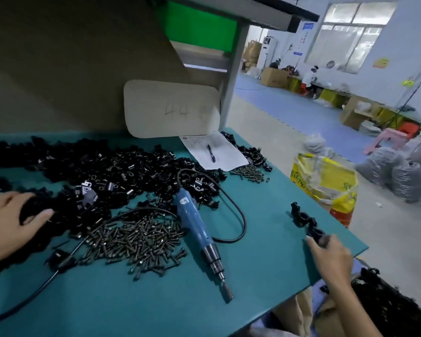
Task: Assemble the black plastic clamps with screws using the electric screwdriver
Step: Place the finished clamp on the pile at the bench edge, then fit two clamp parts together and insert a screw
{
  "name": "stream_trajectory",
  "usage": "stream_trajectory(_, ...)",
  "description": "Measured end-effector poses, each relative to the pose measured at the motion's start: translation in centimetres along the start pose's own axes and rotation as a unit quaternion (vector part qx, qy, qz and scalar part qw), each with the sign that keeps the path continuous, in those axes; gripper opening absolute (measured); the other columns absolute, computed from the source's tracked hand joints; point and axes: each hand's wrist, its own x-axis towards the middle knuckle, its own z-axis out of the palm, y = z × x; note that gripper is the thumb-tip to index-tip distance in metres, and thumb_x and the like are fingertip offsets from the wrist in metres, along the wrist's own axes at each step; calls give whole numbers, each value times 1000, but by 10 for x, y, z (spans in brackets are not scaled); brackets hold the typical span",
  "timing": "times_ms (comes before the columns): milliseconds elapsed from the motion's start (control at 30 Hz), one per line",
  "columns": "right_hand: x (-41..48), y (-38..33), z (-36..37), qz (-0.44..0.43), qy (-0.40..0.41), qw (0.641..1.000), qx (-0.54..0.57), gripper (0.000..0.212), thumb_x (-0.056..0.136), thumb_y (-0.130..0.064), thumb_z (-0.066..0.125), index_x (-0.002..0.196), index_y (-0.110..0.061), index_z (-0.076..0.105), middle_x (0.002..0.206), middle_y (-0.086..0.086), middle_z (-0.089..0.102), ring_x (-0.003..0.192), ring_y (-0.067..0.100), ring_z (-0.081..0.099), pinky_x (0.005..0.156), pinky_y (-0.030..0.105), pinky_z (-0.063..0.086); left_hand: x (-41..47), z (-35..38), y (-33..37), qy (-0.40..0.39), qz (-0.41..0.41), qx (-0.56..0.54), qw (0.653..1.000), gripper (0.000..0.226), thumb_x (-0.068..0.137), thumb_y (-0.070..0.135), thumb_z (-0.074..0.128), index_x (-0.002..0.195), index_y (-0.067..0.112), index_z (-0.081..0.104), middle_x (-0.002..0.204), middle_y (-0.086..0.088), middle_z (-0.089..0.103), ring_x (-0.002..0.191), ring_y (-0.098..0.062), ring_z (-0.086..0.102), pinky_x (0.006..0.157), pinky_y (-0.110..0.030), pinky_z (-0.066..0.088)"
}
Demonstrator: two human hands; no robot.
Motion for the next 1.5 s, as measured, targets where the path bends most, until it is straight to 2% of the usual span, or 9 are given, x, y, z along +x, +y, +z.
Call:
stream_trajectory(133, -2, -7, 12, 8, -14, 996, -85, 40, 91, -39, 74, 98, 0, 72, 106, 31, 65, 108, 46, 56, 95, 50, 42, -4, -20, 7, -53, -123, 103, 986, 56, 91, 59, 59, 133, 21, 56, 142, -16, 52, 136, -36, 39, 100, -64, 41)
stream_trajectory(233, -12, -38, 14, 2, 1, 998, -64, 43, 89, -31, 76, 109, 6, 66, 119, 40, 55, 117, 51, 49, 102, 54, 36, 1, -23, 12, -22, -93, 62, 993, 27, 97, 27, 60, 113, 5, 65, 122, -19, 63, 120, -38, 51, 102, -56, 42)
stream_trajectory(433, -69, -147, 12, -258, -108, 954, 107, 23, 93, -23, 73, 113, -16, 65, 113, 6, 57, 114, 33, 52, 95, 46, 42, 8, -32, 27, 8, -166, 10, 986, 24, 104, 31, 53, 113, 15, 69, 134, -8, 60, 131, -30, 46, 101, -58, 35)
stream_trajectory(633, -104, -278, 60, -448, -319, 831, 81, 36, 101, -38, 61, 133, -23, 56, 129, -2, 54, 107, 17, 55, 87, 31, 43, 13, -48, 43, 47, -188, -122, 974, 31, 107, 40, 41, 123, 18, 57, 78, -7, 64, 66, -27, 60, 78, -49, 51)
stream_trajectory(733, -98, -339, 108, -460, -370, 806, 46, 52, 102, -41, 58, 147, -18, 44, 147, 10, 45, 121, 28, 54, 90, 31, 41, 15, -56, 50, 80, -177, -158, 968, 29, 108, 39, 39, 120, 18, 55, 80, -12, 65, 65, -32, 61, 68, -49, 50)
stream_trajectory(933, -87, -388, 183, -435, -386, 803, -131, 80, 98, -75, 33, 163, -35, 10, 172, 6, 6, 156, 39, 2, 121, 64, 6, 13, -57, 37, 79, -207, -210, 952, 20, 105, 42, 45, 111, 28, 58, 104, -6, 69, 86, -20, 62, 79, -42, 50)
stream_trajectory(1167, -122, -352, 183, -525, -273, 802, -83, 52, 108, -53, 34, 155, -33, 30, 152, 4, 45, 134, 39, 39, 108, 57, 29, 22, -63, 45, 101, -226, -303, 920, 17, 108, 40, 41, 103, 36, 57, 96, 7, 71, 66, -19, 53, 64, -31, 46)
stream_trajectory(1367, -119, -353, 158, -495, -250, 832, -9, 33, 109, -41, 43, 134, -21, 50, 130, 2, 62, 125, 33, 43, 102, 48, 28, 32, -67, 75, 27, -353, -557, 751, 48, 96, 15, 69, 132, 15, 36, 107, -12, 51, 84, -21, 59, 77, -36, 59)
stream_trajectory(1500, -116, -353, 132, -376, -326, 856, 137, 28, 107, -21, 45, 134, -14, 48, 122, 12, 62, 103, 31, 55, 84, 41, 46, 18, -71, 96, -10, -315, -552, 772, 65, 85, -20, 63, 128, 16, 30, 113, -15, 53, 90, -24, 63, 78, -31, 59)
